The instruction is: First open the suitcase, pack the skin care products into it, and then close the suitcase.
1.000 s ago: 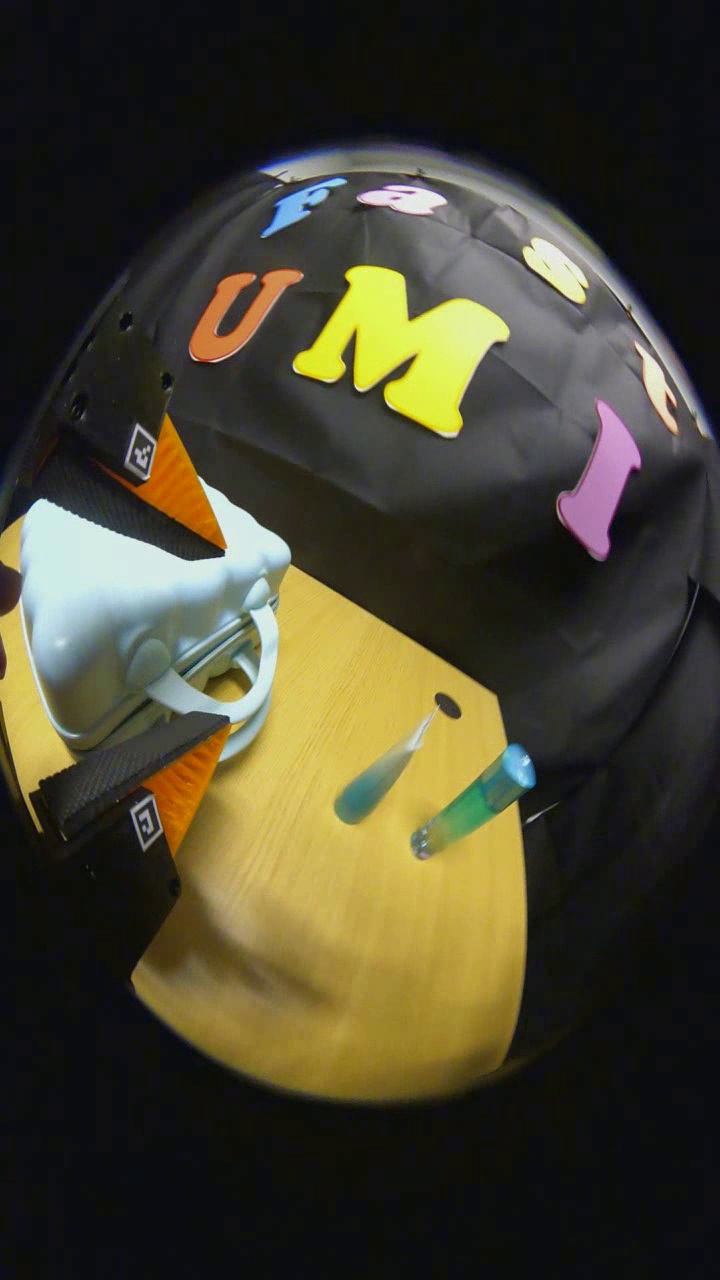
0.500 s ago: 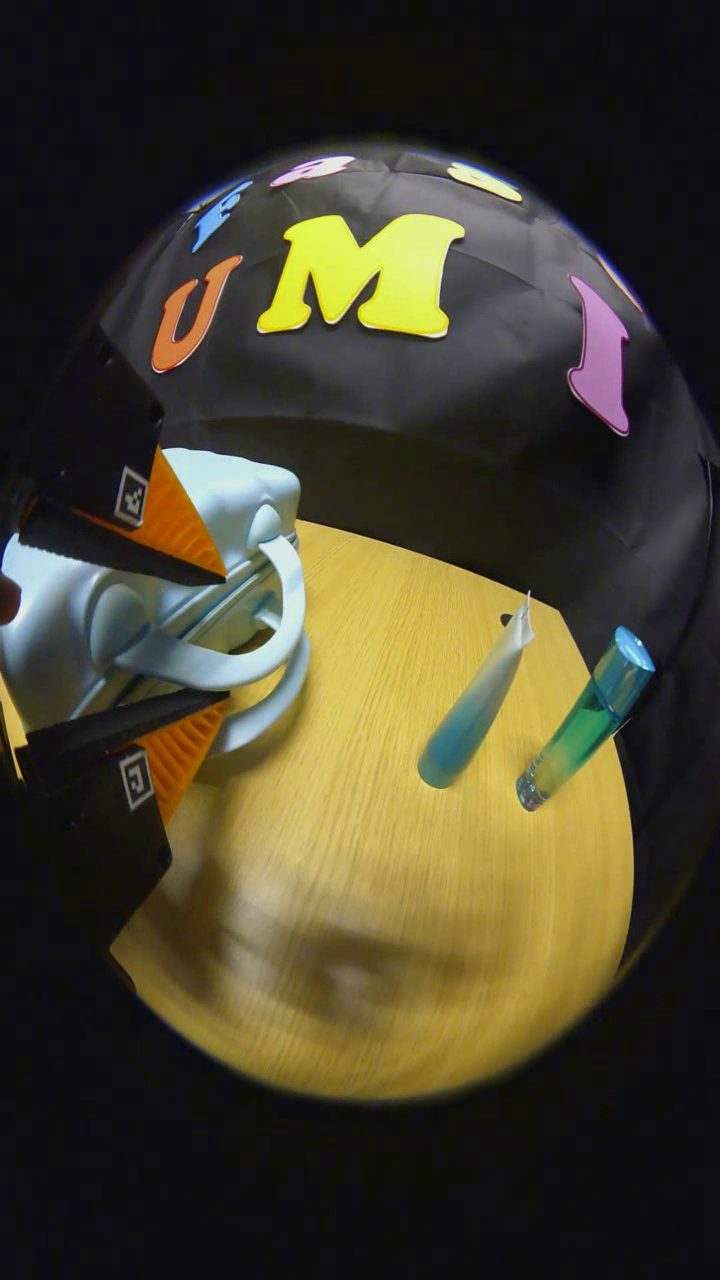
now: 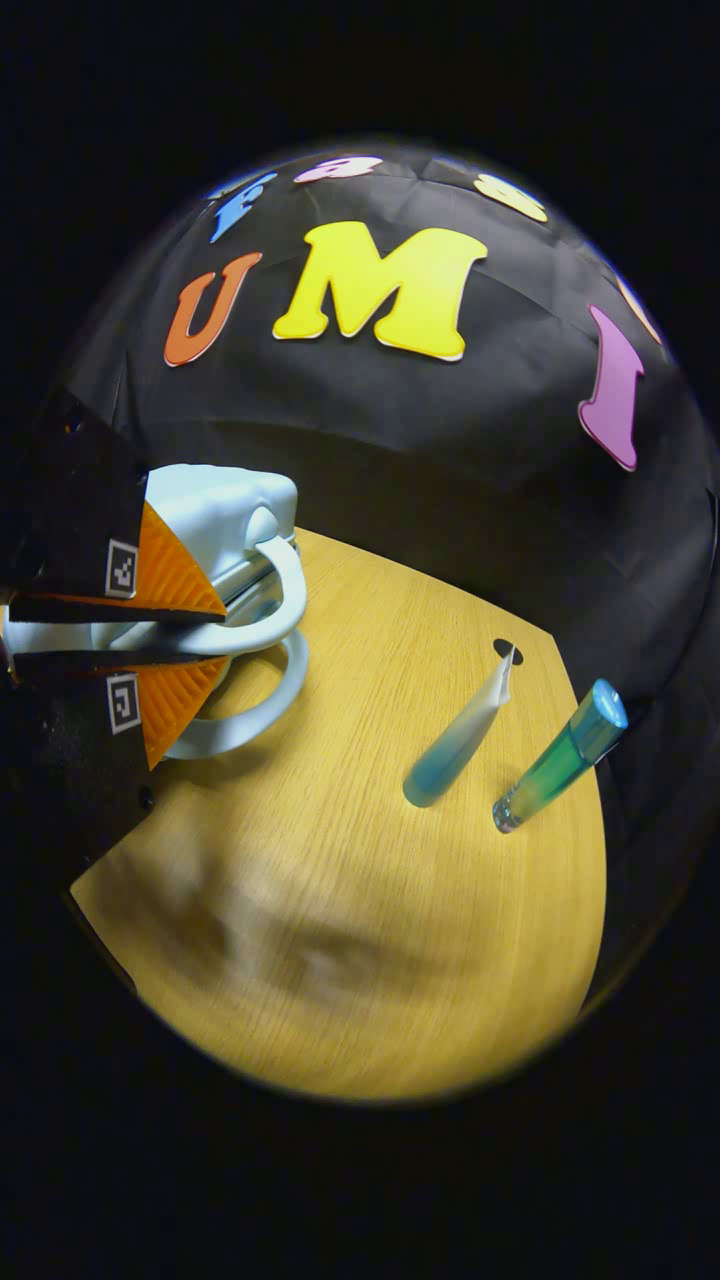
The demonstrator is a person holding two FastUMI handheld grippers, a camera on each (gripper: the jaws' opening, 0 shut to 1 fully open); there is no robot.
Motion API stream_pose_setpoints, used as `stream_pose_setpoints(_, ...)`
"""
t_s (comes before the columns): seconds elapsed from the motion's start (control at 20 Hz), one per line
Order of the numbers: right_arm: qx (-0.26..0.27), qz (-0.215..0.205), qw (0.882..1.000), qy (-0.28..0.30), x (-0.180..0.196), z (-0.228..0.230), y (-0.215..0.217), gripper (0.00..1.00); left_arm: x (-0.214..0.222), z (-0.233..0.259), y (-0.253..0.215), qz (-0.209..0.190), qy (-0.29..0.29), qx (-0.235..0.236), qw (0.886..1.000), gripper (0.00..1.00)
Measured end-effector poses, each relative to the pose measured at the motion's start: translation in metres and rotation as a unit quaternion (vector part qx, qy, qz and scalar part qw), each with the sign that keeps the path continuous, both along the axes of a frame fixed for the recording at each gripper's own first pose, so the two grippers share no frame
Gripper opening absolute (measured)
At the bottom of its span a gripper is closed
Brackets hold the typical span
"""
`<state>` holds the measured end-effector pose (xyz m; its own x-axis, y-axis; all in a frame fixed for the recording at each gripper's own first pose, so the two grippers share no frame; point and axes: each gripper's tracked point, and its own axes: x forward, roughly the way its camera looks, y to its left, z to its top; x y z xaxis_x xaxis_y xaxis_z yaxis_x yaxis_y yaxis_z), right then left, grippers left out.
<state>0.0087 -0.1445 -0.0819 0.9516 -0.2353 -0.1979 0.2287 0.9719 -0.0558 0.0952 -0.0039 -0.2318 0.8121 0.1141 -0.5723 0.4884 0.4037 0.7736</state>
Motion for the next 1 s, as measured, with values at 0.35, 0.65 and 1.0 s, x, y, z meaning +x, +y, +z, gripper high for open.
stream_pose_setpoints(0.35,-0.005,0.036,0.999,-0.014,0.008,0.016,0.040,0.81,0.000,0.106,0.039,0.042,-0.103,-0.101,0.989,0.06)
stream_pose_setpoints(0.65,-0.014,0.061,0.998,-0.017,0.016,0.027,0.078,0.81,0.001,0.180,0.125,0.094,-0.188,-0.216,0.954,0.05)
stream_pose_setpoints(1.0,-0.034,0.103,0.994,-0.017,0.028,0.036,0.134,0.81,0.002,0.207,0.271,0.169,-0.248,-0.296,0.907,0.05)
